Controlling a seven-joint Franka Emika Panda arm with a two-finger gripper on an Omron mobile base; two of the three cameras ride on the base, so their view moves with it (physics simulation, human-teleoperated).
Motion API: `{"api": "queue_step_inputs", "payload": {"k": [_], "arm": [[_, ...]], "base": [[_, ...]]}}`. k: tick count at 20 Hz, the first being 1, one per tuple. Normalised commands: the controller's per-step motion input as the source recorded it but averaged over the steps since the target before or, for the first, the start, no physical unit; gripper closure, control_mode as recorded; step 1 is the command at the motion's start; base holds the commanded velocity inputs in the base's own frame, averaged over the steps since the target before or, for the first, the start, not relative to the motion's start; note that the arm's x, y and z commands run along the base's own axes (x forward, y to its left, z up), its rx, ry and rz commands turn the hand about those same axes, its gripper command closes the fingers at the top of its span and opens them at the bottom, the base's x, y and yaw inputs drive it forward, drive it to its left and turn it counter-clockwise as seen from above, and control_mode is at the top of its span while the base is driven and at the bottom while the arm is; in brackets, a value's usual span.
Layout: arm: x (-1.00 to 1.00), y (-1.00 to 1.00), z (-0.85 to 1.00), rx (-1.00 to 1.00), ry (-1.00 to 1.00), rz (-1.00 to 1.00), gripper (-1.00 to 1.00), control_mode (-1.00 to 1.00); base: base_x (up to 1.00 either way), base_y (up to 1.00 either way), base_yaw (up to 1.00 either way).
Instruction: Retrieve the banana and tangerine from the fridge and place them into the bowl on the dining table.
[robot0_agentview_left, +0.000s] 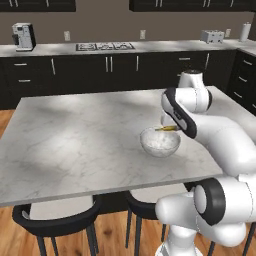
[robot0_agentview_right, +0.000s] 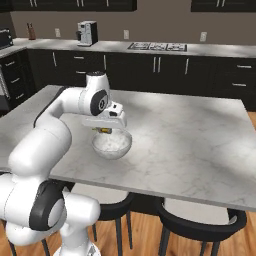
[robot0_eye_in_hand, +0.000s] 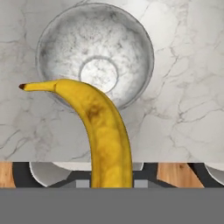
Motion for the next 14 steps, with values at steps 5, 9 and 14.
{"api": "queue_step_inputs", "payload": {"k": [5, 9, 14], "arm": [[0.04, 0.00, -0.43, 0.00, 0.00, -0.04, 1.00, -1.00], [0.20, 0.00, -0.22, 0.00, 0.00, -0.01, 1.00, -1.00], [0.30, 0.00, -0.12, 0.00, 0.00, 0.00, 1.00, -1.00]], "base": [[0.00, 0.00, 0.00], [0.00, 0.00, 0.00], [0.00, 0.00, 0.00]]}}
